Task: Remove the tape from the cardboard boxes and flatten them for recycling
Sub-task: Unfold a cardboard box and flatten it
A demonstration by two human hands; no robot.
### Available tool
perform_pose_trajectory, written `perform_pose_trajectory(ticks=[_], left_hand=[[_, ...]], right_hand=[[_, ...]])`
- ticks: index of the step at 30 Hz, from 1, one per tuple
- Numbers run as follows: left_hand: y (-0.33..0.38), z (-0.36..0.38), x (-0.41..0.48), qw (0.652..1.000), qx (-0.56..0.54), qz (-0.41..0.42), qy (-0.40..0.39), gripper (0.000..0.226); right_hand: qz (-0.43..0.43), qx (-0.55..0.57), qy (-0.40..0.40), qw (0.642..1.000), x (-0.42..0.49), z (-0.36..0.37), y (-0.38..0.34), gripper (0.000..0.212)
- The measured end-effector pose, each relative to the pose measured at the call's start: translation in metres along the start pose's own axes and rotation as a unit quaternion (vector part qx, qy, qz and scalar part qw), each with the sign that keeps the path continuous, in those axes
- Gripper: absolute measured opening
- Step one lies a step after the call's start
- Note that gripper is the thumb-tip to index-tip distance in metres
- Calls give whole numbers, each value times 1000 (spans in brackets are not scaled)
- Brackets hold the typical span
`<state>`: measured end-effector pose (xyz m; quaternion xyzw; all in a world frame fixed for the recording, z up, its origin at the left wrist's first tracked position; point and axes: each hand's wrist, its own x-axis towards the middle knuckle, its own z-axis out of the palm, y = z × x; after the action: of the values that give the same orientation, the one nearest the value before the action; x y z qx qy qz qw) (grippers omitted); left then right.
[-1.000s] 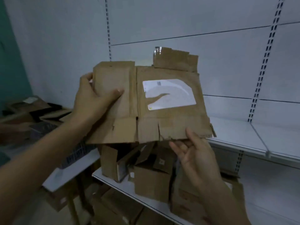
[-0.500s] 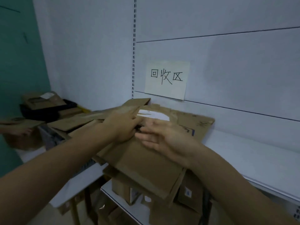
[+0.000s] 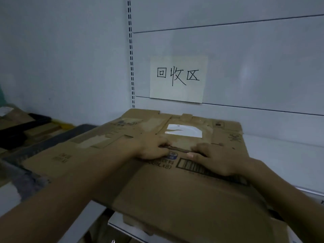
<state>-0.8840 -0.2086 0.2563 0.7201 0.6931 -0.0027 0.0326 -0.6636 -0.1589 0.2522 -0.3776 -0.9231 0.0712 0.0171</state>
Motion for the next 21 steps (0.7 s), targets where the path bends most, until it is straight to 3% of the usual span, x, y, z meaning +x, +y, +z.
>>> perform_pose_trajectory(ticks=[6, 8, 11, 13, 16, 21], left_hand=[[5, 8, -1, 985, 170, -6, -24, 59], [20, 1, -15, 974, 220, 2, 46, 56], [59, -6, -54, 955, 151, 123, 226, 55], [92, -4, -85, 923, 50, 228, 306, 56], [147, 16, -116, 851, 5, 347, 393, 55], [246, 80, -138, 724, -55, 510, 461, 40]], right_hand=[[99, -40, 37, 994, 10, 4, -26, 51], [100, -35, 96, 990, -2, 2, -30, 48], [73, 45, 252, 964, -46, -3, -30, 39], [45, 99, 331, 937, -90, -2, -31, 26], [39, 155, 430, 889, -169, 12, -31, 25], [102, 182, 455, 866, -306, 65, -18, 25]])
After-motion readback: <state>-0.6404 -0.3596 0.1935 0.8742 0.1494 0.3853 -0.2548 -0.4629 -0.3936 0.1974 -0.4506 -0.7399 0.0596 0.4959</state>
